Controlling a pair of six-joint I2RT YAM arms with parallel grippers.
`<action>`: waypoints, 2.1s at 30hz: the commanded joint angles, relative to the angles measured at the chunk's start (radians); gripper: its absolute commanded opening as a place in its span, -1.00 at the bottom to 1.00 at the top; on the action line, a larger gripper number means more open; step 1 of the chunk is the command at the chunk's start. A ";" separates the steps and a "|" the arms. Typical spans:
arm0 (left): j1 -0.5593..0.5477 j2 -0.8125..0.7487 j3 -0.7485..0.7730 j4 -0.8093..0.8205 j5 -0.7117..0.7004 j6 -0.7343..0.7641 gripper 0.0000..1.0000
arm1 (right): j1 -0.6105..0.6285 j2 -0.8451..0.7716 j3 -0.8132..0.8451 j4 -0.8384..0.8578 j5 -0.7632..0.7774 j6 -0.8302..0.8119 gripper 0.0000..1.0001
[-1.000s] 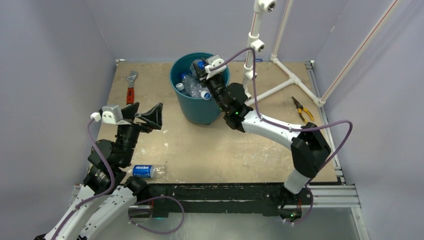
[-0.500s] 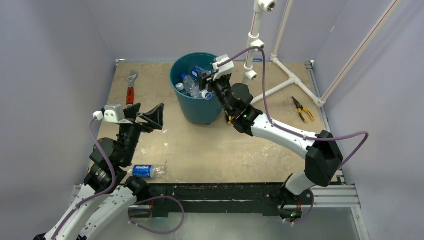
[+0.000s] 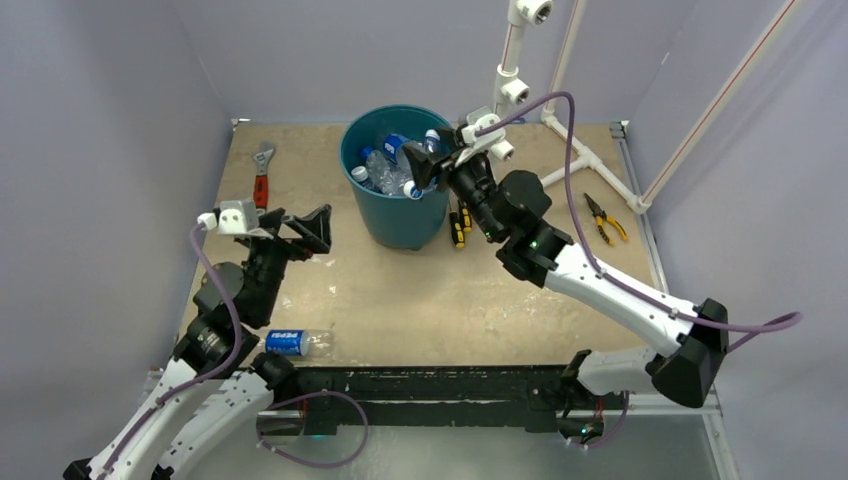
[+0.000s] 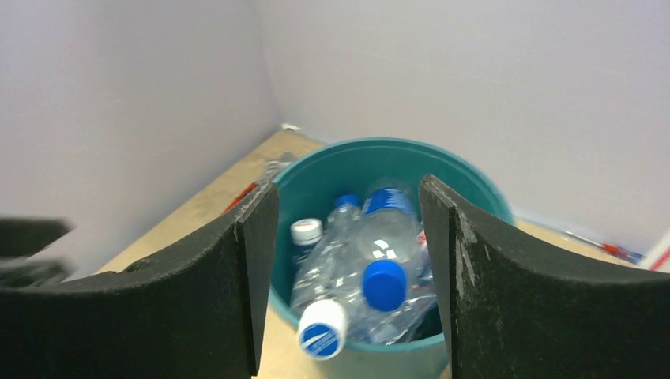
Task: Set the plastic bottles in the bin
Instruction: Place the plastic bottle in the trash bin, then pick up the plastic bottle from the corner of the board.
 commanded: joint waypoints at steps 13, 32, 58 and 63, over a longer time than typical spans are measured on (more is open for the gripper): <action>0.000 0.260 0.179 -0.841 -0.427 -0.895 0.98 | 0.079 -0.517 -0.318 -0.298 -0.498 0.178 0.38; 0.000 0.128 0.097 -1.014 -0.365 -1.159 0.98 | 0.407 0.054 -0.568 0.194 -0.451 0.223 0.58; 0.000 0.005 0.223 -1.017 -0.477 -0.905 0.97 | 0.464 0.702 -0.117 0.364 -0.432 0.053 0.91; 0.000 -0.002 0.220 -1.014 -0.481 -0.890 0.96 | 0.462 0.749 -0.056 0.260 -0.495 -0.004 0.91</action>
